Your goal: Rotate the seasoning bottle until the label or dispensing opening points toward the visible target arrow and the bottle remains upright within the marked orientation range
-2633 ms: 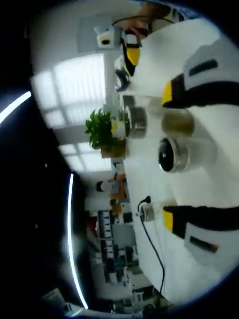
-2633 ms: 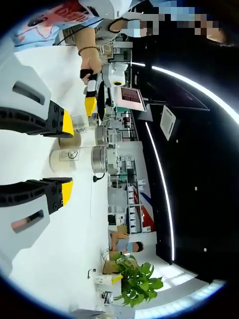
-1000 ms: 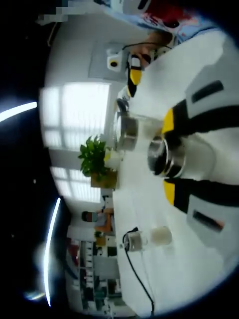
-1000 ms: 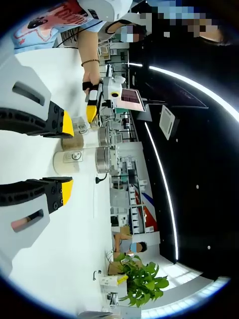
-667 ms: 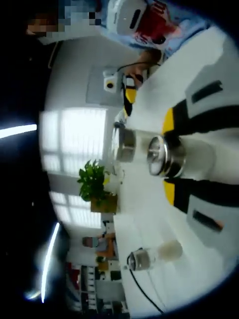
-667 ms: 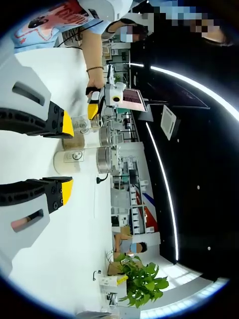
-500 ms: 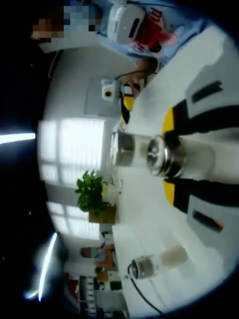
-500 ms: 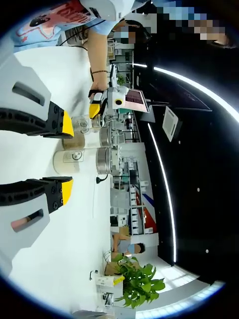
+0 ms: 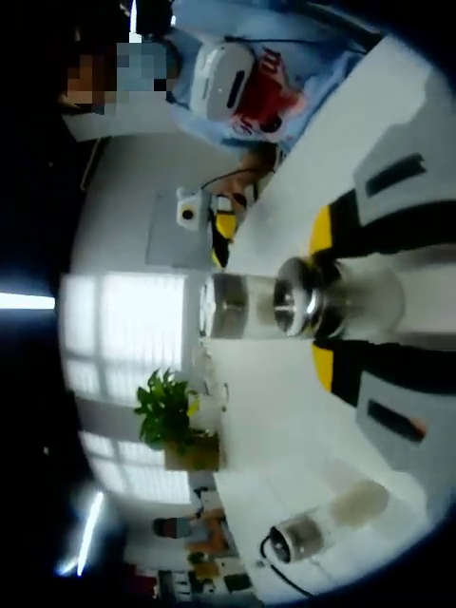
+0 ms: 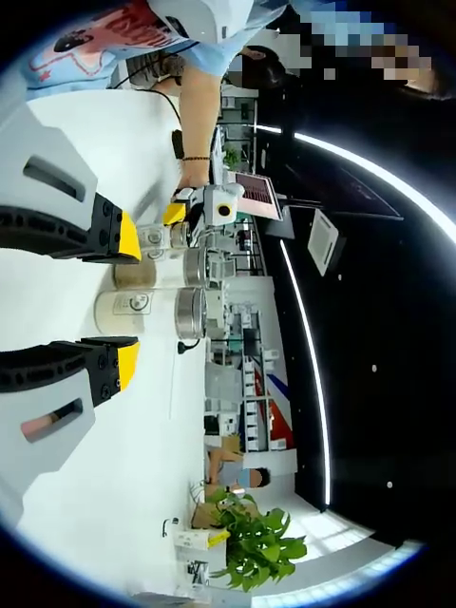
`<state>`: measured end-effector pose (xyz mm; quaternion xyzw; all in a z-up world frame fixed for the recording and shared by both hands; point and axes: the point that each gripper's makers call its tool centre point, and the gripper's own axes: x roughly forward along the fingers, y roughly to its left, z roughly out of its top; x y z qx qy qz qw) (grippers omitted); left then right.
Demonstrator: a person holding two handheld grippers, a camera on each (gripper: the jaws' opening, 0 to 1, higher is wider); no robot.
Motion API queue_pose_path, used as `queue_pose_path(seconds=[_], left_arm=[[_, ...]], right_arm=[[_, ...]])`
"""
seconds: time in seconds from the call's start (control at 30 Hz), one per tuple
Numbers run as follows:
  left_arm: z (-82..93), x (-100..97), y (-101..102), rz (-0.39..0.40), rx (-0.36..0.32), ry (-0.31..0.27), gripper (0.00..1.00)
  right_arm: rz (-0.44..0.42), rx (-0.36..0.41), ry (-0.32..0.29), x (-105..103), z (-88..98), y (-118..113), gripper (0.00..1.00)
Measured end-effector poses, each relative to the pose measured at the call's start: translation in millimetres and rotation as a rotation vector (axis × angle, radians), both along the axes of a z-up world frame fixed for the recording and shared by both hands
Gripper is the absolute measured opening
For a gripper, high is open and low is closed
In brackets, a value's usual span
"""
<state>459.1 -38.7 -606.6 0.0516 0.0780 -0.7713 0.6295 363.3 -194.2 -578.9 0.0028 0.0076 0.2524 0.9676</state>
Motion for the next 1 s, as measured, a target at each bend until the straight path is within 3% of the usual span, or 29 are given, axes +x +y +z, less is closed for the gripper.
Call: queue_pose_path(seconds=[0.13, 0.27, 0.33, 0.4, 0.5, 0.57, 0.67, 0.77, 0.8, 0.83, 0.9, 1.0], left_arm=[[-3.3, -1.7, -1, 0.002, -0.008, 0.009, 0.35], [-4.1, -0.9, 1, 0.013, -0.034, -0.021, 0.36], [-0.2, 4.1, 1, 0.041, -0.067, -0.041, 0.39], [-1.5, 6.4, 4, 0.059, -0.058, -0.051, 0.45], [-8.8, 12.1, 8, 0.127, -0.005, -0.058, 0.52], [-7.9, 15.1, 11, 0.184, -0.01, -0.035, 0.56], [0.4, 18.6, 16, 0.271, -0.054, -0.045, 0.57], [4.5, 21.1, 16, 0.37, -0.069, -0.088, 0.78], [3.9, 17.4, 14, 0.381, -0.062, -0.156, 0.83], [5.7, 10.3, 11, 0.372, -0.075, -0.168, 0.9], [9.4, 4.5, 9, 0.403, -0.103, -0.122, 0.99], [5.6, 6.2, 9, 0.472, -0.087, -0.093, 1.0]], right_arm=[[0.001, 0.001, -0.001, 1, 1.0, 1, 0.3], [0.001, 0.0, -0.002, 1, 1.8, 1, 0.3], [0.003, 0.005, -0.001, 1, 2.1, 1, 0.3], [0.003, 0.008, 0.002, 1, 1.6, 0, 0.3], [0.002, 0.013, 0.008, 3, 0.4, -1, 0.3], [0.0, 0.019, 0.009, 4, 0.1, -1, 0.3], [0.003, 0.033, 0.01, 4, 0.2, -1, 0.3], [-0.001, 0.034, 0.017, 5, -1.2, -2, 0.3], [-0.001, 0.033, 0.017, 5, -1.1, -2, 0.3], [0.001, 0.026, 0.015, 5, -0.7, -2, 0.3], [0.001, -0.002, 0.011, 4, -0.7, 0, 0.3], [0.003, 0.006, 0.005, 3, 0.6, 0, 0.3]])
